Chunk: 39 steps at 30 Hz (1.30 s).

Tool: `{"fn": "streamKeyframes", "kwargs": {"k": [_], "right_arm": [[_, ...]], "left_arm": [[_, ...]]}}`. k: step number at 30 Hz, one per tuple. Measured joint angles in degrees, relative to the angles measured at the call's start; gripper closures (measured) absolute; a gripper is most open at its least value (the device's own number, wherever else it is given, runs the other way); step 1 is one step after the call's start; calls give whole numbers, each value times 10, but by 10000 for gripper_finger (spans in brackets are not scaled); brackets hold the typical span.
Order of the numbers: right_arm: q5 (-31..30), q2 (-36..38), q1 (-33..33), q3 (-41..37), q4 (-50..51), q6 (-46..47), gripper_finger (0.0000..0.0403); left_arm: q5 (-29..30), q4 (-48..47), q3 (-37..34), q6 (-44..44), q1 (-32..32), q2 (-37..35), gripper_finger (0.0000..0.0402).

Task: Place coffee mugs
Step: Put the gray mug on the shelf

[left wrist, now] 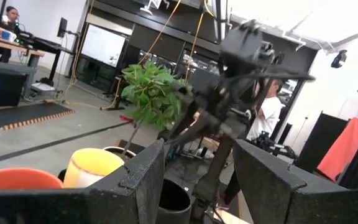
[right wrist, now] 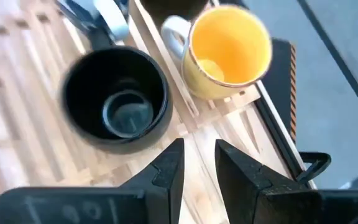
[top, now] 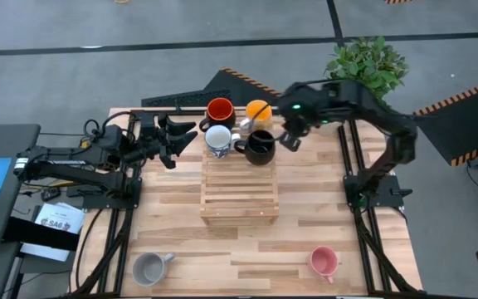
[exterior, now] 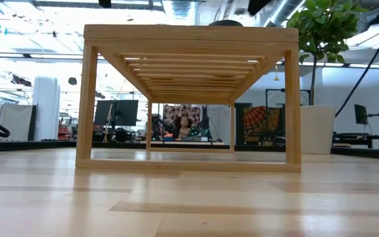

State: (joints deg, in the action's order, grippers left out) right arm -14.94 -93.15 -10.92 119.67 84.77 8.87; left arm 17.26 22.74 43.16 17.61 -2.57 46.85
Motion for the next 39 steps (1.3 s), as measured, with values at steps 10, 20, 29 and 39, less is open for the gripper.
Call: {"fn": "streamKeyframes", "kwargs": {"k": [10,20,29,39], "right_arm": [[9,142,35,-110,-134,26,286],[12,332,110,-432,-373,131,286],[13,401,164,-573,-649,142,286],[15,385,181,-578,-676,144,286]], "left_arm": [[-11,-6,0,0,0,0,225],[-113,-39,0,1,0,0,225],[-121,-56,0,-35,0,0,225],[-174,-276,84,-7,22,19,233]]}}
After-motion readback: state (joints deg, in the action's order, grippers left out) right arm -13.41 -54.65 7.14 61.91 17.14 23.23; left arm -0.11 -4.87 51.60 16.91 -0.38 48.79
